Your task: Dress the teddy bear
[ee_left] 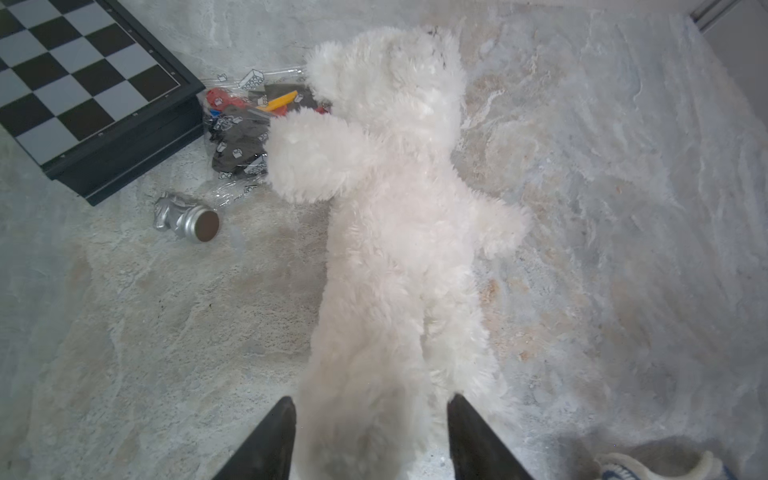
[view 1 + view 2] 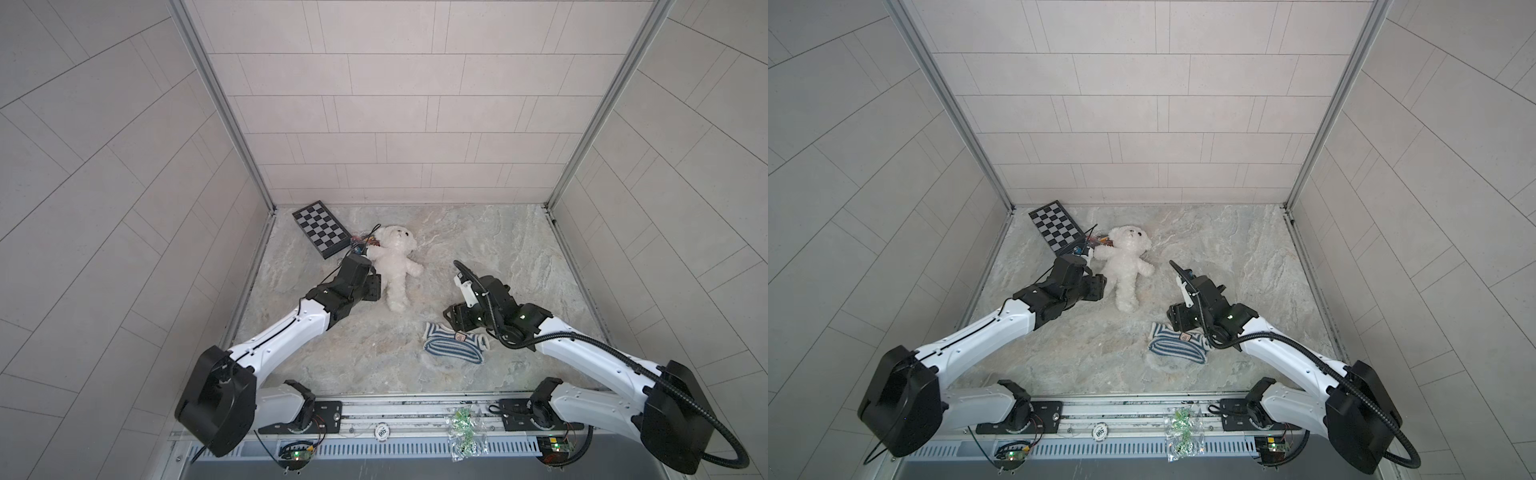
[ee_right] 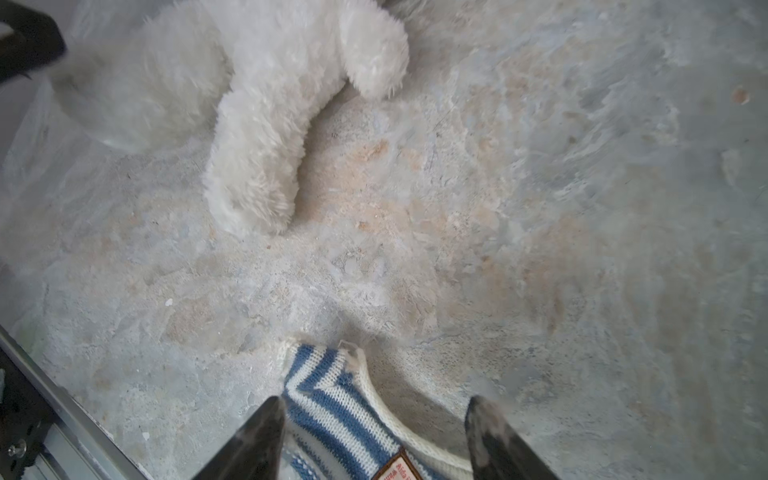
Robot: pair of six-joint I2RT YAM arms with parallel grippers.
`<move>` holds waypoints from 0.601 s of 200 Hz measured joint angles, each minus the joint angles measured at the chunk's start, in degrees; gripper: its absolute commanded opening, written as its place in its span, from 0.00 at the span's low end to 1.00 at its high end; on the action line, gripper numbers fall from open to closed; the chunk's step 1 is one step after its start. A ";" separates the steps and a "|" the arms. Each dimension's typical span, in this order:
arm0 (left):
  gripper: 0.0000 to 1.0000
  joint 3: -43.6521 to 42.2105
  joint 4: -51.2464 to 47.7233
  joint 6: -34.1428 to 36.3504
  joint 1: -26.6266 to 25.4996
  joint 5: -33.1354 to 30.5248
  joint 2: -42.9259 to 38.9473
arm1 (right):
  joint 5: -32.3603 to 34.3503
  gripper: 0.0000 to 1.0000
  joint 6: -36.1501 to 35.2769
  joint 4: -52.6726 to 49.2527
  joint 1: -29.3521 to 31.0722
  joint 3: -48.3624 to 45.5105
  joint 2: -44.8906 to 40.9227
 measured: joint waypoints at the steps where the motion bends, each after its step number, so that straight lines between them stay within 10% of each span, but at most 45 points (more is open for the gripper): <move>1: 0.66 0.02 -0.04 0.02 -0.20 -0.04 -0.02 | -0.02 0.72 0.00 0.00 0.04 0.00 0.13; 120: 0.68 1.88 1.70 -1.44 -5.29 4.33 0.33 | -4.81 0.55 -0.17 0.94 2.05 4.00 14.43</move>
